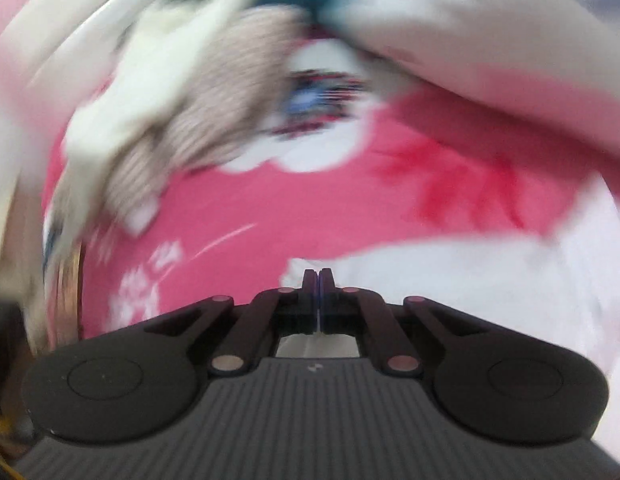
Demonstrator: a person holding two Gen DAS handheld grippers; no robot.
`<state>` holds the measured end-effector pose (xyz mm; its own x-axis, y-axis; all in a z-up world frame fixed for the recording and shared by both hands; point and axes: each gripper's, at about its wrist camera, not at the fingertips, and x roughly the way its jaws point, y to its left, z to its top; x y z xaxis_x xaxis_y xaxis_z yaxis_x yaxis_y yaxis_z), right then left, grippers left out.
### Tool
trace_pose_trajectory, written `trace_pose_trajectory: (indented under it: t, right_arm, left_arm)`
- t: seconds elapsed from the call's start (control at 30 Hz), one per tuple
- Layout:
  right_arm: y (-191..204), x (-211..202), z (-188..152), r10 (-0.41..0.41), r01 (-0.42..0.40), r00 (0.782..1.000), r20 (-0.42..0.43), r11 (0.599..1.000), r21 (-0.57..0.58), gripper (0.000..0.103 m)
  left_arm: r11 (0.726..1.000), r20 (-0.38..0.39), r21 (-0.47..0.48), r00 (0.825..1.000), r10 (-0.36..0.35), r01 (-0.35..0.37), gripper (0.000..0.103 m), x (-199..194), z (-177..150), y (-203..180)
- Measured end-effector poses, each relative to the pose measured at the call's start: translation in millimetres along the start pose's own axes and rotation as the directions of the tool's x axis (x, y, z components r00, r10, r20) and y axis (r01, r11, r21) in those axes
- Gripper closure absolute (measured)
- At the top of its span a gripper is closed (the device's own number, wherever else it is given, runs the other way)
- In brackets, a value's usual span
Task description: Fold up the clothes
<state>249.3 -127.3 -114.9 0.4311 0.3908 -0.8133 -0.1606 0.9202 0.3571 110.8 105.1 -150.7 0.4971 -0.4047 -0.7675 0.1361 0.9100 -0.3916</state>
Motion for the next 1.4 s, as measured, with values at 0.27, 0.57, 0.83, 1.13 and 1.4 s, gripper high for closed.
trace_pose_trajectory:
  t: [0.27, 0.57, 0.83, 1.13, 1.4]
  right_arm:
    - [11, -28, 7, -0.070, 0.073, 0.992, 0.109, 0.997, -0.028, 0.099]
    - [107, 70, 2, -0.236, -0.020, 0.935, -0.265, 0.709, -0.705, 0.058]
    - [17, 31, 29, -0.128, 0.120, 0.987, -0.096, 0.989, -0.084, 0.102]
    - [-41, 15, 23, 0.078, -0.127, 0.986, 0.144, 0.919, 0.373, 0.098]
    - [57, 60, 37, -0.080, -0.030, 0.963, -0.257, 0.918, -0.396, 0.053]
  left_arm:
    - [0.998, 0.019, 0.069, 1.000, -0.009, 0.008, 0.098, -3, -3, -11]
    - [0.982, 0.056, 0.189, 0.998, 0.013, -0.023, 0.098, -10, -11, -33]
    - [0.980, 0.038, 0.196, 0.999, 0.016, -0.023, 0.099, -10, -15, -38]
    - [0.981, 0.042, 0.193, 0.999, 0.028, -0.036, 0.098, -13, -10, -30]
    - [0.952, 0.080, 0.298, 0.996, 0.041, -0.063, 0.098, -18, -15, -47]
